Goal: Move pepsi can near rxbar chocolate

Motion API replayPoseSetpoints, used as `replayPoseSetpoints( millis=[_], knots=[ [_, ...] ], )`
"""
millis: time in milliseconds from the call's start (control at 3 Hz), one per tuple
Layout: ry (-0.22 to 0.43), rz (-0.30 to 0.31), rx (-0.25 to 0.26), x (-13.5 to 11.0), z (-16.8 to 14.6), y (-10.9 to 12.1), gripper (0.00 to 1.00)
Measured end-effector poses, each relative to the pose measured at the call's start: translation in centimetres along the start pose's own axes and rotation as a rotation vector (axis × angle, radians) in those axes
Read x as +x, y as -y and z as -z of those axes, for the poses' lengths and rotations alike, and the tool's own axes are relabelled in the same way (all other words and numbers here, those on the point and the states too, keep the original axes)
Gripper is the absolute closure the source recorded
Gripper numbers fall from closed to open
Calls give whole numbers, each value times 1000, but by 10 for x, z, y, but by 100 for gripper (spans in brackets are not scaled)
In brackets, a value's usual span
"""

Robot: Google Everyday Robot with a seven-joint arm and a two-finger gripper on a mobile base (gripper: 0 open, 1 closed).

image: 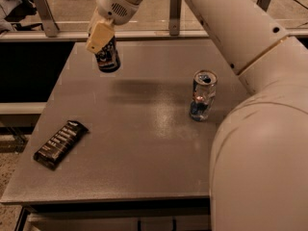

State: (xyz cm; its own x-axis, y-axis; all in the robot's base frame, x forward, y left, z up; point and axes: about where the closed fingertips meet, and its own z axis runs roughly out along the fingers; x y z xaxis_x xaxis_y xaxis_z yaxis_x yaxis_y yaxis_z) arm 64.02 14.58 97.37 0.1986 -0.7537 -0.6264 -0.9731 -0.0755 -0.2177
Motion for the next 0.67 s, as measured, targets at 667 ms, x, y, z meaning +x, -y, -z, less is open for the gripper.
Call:
replayPoseSetpoints(
  millis=[667],
  knots=[
    [149, 50, -113, -33, -32, -20, 100]
  ],
)
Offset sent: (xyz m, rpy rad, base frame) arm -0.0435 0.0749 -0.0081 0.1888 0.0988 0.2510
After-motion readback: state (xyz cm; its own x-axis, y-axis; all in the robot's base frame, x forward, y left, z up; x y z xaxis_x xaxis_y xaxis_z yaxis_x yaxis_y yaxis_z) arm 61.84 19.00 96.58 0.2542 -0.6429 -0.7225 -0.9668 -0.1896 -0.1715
